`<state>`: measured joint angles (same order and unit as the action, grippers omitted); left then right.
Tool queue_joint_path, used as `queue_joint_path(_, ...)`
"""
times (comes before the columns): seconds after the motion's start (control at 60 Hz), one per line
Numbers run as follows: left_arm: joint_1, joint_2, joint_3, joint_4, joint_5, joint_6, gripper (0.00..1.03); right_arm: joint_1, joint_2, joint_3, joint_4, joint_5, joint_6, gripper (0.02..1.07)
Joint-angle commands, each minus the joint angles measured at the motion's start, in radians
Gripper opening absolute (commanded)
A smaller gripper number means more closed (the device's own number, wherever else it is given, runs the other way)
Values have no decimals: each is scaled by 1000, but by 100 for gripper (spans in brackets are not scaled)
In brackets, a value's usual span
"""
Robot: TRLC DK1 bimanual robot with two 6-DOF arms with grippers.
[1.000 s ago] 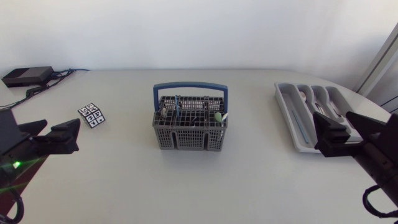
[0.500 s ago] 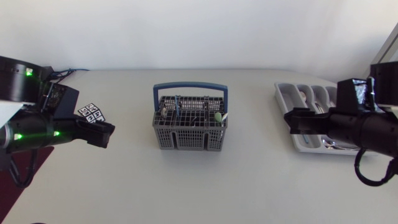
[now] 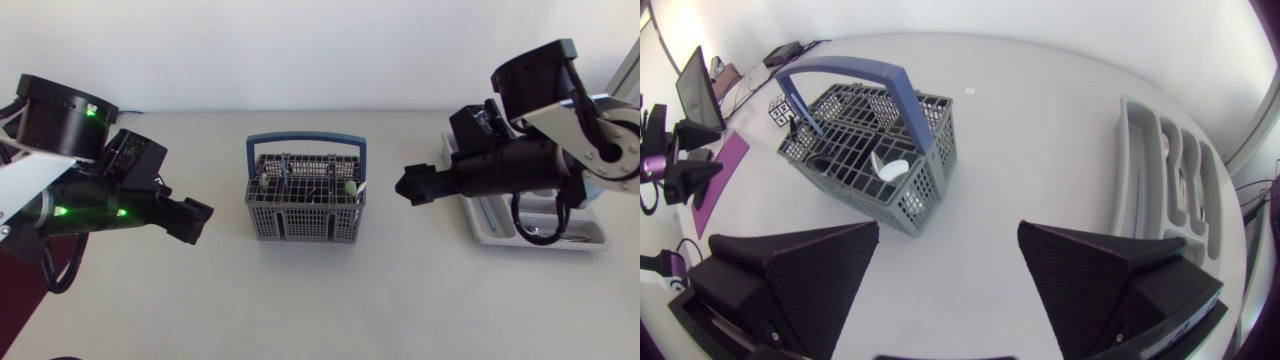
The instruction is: Transfer all utensils from the basket to the drawer tray.
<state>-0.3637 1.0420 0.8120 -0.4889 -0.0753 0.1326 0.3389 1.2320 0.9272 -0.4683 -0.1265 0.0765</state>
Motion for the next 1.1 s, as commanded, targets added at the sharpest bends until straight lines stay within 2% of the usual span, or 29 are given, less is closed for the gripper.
queue_joint_path(0.0,-17,30,30,15,8,18,99,11,66,59,-24,-16,39,101)
queue_joint_path(0.067,-23,43,30,27,8,18,99,12,113,104,-44,-48,78,97)
queue_joint_path(0.25,-35,50,30,46,8,22,99,12,213,213,-132,-78,135,97)
queue_joint_path(0.35,-37,55,30,50,6,22,99,18,284,297,-237,-79,135,98)
queue_joint_path(0.417,-38,59,29,58,6,21,99,37,333,363,-313,-84,131,102)
queue_joint_path(0.533,-40,64,27,65,6,21,99,38,377,424,-351,-134,137,102)
queue_joint_path(0.667,-43,64,23,72,6,21,99,40,417,453,-336,-131,183,102)
queue_joint_path(0.817,-44,66,21,76,6,21,99,97,428,440,-293,-81,204,102)
queue_joint_path(0.967,-44,64,13,84,6,21,99,144,429,452,-308,113,425,102)
queue_joint_path(1.083,-46,66,4,95,6,21,99,140,446,475,-366,114,574,102)
